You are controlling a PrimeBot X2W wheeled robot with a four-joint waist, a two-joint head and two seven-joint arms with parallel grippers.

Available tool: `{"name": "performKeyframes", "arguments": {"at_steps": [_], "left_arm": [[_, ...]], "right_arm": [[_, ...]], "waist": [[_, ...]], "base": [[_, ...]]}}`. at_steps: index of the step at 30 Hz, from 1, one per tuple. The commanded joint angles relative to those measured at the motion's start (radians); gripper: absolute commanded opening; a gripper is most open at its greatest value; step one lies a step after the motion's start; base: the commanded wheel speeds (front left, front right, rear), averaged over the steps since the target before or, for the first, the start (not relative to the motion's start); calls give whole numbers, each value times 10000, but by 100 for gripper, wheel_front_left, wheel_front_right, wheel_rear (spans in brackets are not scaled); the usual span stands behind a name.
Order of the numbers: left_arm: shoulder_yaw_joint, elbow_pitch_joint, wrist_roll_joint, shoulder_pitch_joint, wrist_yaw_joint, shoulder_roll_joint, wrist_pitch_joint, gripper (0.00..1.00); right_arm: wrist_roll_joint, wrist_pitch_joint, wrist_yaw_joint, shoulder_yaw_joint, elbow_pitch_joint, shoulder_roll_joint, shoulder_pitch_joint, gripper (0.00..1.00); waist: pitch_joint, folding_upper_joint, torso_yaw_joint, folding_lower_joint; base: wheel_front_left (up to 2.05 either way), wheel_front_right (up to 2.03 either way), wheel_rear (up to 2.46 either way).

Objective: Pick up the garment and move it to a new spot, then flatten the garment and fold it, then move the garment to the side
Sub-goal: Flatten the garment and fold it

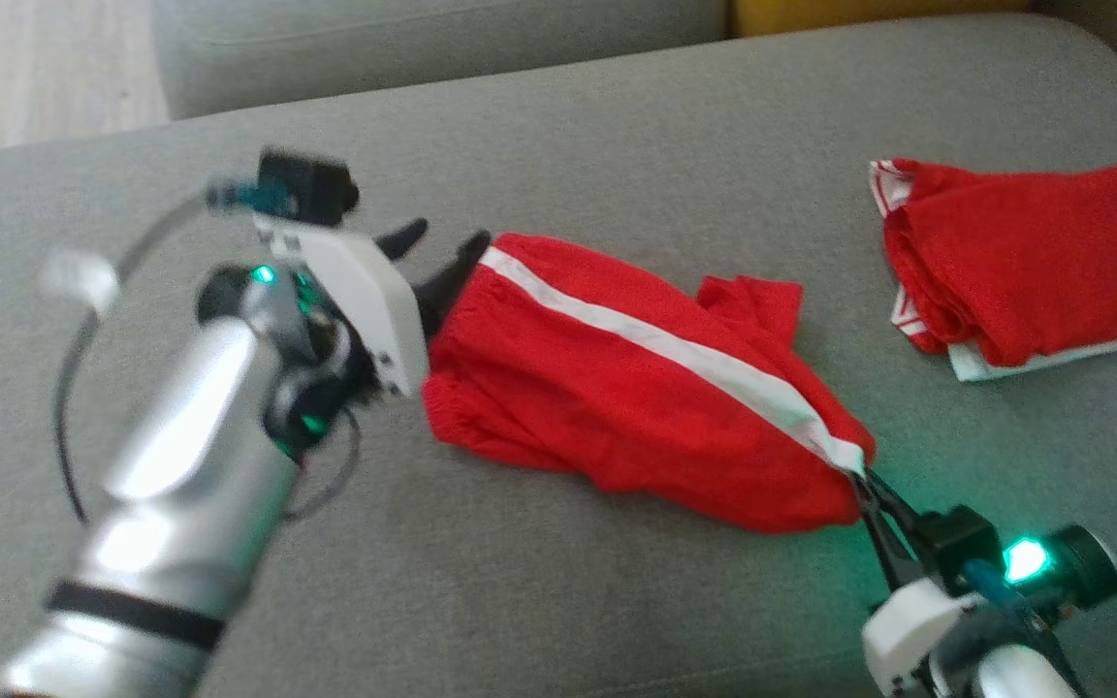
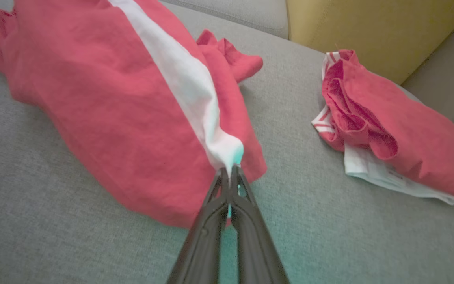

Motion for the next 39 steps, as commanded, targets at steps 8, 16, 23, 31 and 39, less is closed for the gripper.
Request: {"name": "performKeyframes", "arguments": {"at_steps": [8, 16, 23, 31, 39], "left_arm": [[-623, 1420, -1807, -2886, -60, 1494, 3495, 100], [-959, 2441, -2311, -3583, -60, 1809, 4252, 100], [-1193, 2631, -2881, -3852, -61, 1897, 4496, 100], [-1576, 2539, -3439, -3932, -61, 2010, 4759, 100], [-1948, 2289, -3920, -3901, -61, 2042, 4900, 0]], "right_arm": [[18, -499, -9, 1210, 306, 54, -1376, 0], [38, -813, -9, 1614, 753, 224, -1869, 0], [6, -997, -9, 1610, 1072, 357, -2012, 0], [-28, -1117, -9, 1534, 1326, 432, -2087, 0], [-45, -1178, -9, 1529, 1444, 464, -2205, 0]], "waist": [[756, 0, -1104, 0], [1194, 0, -1631, 0], [1372, 0, -1831, 0], [1381, 0, -1843, 0], [1397, 0, -1824, 0]], "base": [[0, 0, 0], [0, 0, 0], [0, 0, 0], [0, 0, 0], [0, 0, 0]]}}
